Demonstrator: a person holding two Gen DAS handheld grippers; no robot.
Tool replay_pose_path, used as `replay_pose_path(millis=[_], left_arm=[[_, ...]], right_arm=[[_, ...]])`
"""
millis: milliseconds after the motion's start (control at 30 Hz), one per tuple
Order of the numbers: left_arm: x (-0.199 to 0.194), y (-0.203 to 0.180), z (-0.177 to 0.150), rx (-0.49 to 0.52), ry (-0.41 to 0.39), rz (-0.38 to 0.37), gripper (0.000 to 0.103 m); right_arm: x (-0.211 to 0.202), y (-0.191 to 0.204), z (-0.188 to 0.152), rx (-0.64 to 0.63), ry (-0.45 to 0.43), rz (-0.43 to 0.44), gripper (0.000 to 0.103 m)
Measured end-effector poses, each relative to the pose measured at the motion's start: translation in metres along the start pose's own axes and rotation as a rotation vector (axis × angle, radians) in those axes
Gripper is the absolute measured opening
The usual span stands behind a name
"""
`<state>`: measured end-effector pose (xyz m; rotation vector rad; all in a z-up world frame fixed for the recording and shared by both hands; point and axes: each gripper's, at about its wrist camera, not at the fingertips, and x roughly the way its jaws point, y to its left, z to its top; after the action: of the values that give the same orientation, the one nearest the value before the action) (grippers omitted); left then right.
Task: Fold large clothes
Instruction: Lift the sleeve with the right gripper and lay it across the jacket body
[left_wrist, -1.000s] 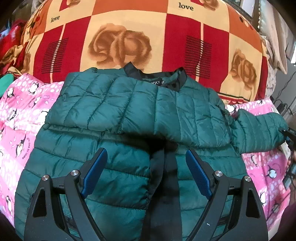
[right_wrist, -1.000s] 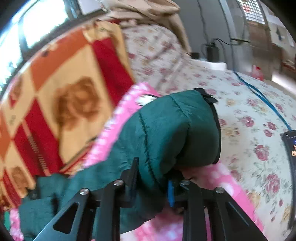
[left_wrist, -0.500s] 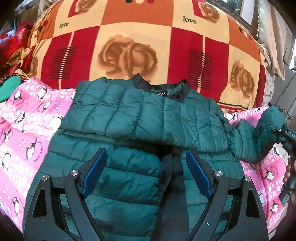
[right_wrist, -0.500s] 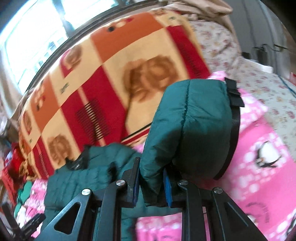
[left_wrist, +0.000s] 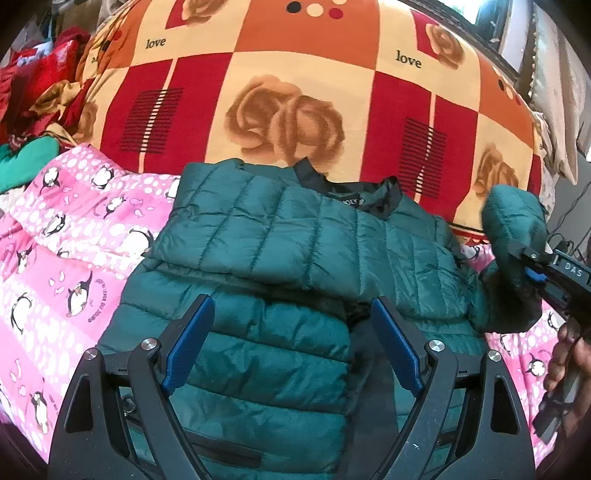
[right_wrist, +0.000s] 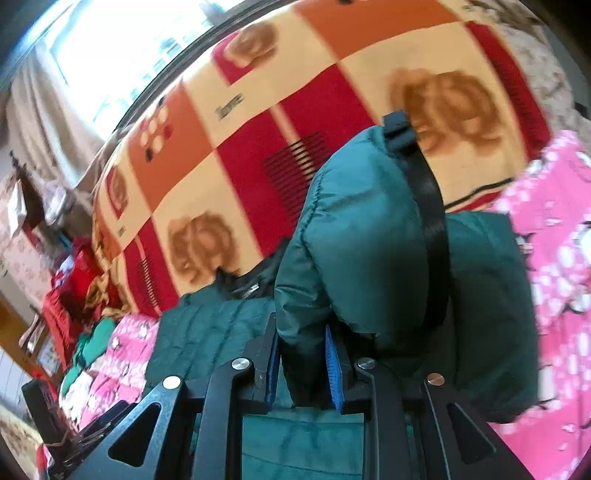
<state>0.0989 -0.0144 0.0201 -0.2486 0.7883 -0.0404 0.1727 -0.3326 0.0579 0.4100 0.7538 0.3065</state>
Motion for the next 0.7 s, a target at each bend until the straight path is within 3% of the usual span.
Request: replay_pose_path(millis=[500,533,633,700], left_arm=[[0.015,0.049,0.005,-0.091,0.017,0.032,0.087],[0.016,0.051,0.005,-0.094,0.019,0.034,0.087],[0.018,0.055,0.006,-0.113,0.026,0.026,0.087],[0.018,0.058,0.007,-0.135,0.027,0.001,0.087]], right_arm=[[0.109,0.06,-0.042,-0.04,0.239,0.089,0.021],[0.114,0.06,-0.044,-0.034,0.258,0.097,0.023],[0.114,0.064,-0.046,-0.032,0.277,0.153,0.05],[0.104,0.069,-0.043,-0.056,0.284,0.168,0.059]])
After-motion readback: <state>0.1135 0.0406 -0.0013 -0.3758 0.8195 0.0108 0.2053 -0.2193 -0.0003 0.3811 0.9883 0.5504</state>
